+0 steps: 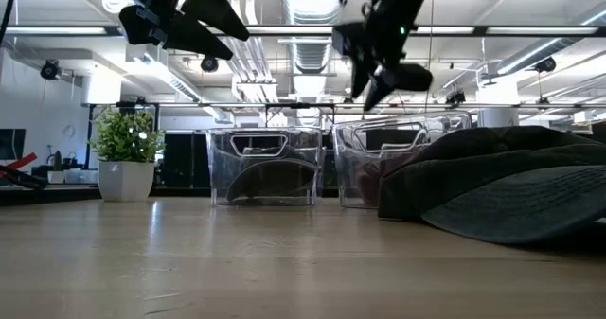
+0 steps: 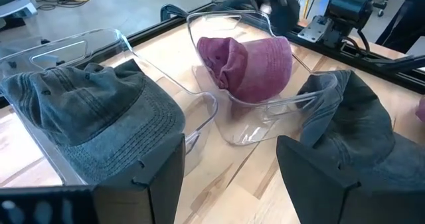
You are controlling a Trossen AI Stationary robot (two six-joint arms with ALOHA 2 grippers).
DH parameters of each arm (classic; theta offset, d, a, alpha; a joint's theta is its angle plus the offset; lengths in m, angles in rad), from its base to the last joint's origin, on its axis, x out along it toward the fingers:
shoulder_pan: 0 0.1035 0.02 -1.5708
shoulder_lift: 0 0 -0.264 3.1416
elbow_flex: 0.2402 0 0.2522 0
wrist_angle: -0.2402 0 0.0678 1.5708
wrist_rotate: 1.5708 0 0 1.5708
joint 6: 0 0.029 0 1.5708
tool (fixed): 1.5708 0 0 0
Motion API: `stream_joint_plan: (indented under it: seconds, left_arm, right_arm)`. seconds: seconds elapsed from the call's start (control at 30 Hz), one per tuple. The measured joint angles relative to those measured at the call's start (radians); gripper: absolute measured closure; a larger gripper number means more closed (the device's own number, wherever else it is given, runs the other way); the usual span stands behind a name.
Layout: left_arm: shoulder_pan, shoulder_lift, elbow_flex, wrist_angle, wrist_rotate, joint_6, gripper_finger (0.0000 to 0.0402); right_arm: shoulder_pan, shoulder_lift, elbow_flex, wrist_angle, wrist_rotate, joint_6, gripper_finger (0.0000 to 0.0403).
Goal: Pick & Place hat
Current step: Adjust the right transparent bin on the table
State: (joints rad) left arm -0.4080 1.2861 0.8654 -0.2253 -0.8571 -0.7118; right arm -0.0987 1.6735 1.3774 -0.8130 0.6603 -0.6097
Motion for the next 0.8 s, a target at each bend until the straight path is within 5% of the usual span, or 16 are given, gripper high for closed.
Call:
stream_joint_plan:
  seconds: [0.1,0.2,0.33,0.43,0.6,0.8]
  left_arm:
    - [0.0,0.0,0.0,0.0,0.008,0.0,0.017]
    - [0.0,0.0,0.0,0.0,0.032,0.0,0.017]
    - [0.0,0.0,0.0,-0.001,0.059,0.0,0.017]
    - [0.0,0.0,0.0,-0.002,0.075,0.014,0.017]
    - [0.002,0.0,0.0,-0.002,0.079,0.056,0.017]
    - [0.01,0.0,0.0,-0.001,0.079,0.091,0.017]
  right_arm:
    - [0.009,-0.082,0.03,-0.106,0.047,0.435,0.0211]
    - [0.008,-0.161,0.058,-0.331,-0.04,0.899,0.022]
    - [0.005,-0.24,0.047,-0.602,-0.145,1.248,0.0229]
    - [-0.005,-0.296,0.025,-0.754,-0.22,1.373,0.0232]
    - [-0.048,-0.369,-0.087,-0.754,-0.402,1.434,0.0232]
    - [-0.11,-0.392,-0.284,-0.747,-0.456,1.429,0.0232]
